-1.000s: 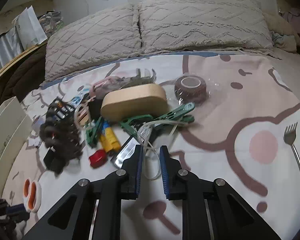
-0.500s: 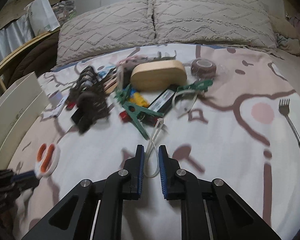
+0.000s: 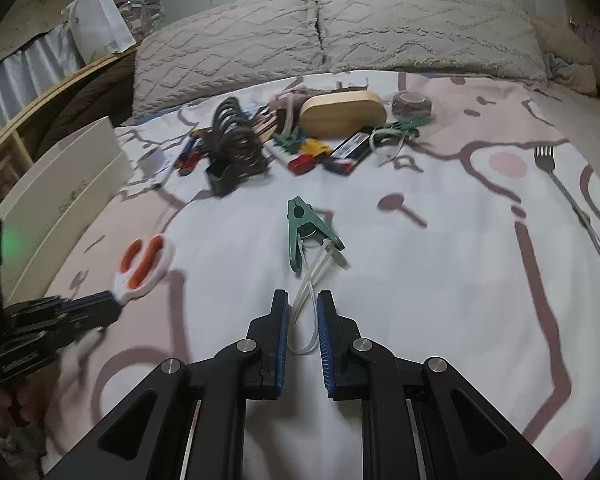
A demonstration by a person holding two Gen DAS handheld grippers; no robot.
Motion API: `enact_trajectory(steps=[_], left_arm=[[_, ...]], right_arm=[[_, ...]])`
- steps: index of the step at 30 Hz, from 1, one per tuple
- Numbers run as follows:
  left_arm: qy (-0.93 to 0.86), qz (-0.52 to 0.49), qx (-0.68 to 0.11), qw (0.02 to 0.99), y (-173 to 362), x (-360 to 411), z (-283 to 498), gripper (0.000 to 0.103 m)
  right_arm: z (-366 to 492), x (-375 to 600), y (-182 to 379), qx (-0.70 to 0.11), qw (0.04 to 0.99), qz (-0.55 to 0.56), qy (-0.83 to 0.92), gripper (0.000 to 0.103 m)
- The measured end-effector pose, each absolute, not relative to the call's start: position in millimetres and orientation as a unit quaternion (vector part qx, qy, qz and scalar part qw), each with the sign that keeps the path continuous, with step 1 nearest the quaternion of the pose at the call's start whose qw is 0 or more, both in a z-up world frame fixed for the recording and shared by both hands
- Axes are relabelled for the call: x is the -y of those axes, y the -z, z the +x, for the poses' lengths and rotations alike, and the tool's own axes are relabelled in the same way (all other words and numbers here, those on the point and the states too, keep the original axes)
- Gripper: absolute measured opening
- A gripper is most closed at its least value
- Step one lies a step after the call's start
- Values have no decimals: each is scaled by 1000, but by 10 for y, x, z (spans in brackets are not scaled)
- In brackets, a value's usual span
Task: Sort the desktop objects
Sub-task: 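Grasp the green clothespin with white cord with the right tool and pull it clear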
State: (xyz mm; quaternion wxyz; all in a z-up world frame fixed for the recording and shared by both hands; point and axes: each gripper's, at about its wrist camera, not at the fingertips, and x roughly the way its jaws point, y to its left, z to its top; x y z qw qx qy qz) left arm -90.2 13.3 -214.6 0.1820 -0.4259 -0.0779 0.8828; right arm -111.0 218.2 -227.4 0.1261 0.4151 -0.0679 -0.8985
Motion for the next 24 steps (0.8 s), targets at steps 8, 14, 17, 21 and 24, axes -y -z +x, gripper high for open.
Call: enact_trajectory(steps=[8, 14, 17, 21, 24], left_arm=[[-866, -447, 48, 218, 2112, -200, -773, 12], [-866, -452, 17, 213, 2097, -247, -736, 17], [-866, -453, -3, 213, 2082, -282, -712, 43], [-870, -446, -49, 206, 2066, -358, -640, 65], [-870, -447, -58, 201, 2089, -355, -646, 66]], right_arm=[[-822, -2091, 2244, 68, 147, 425, 891, 16], [-809, -2124, 2241, 69, 131, 425, 893, 21], [-799, -2126, 2215, 60, 113, 422, 897, 29], [-791, -2101, 2188, 46, 106, 416, 902, 77], [-801, -2047, 2203, 25, 96, 420, 902, 77]])
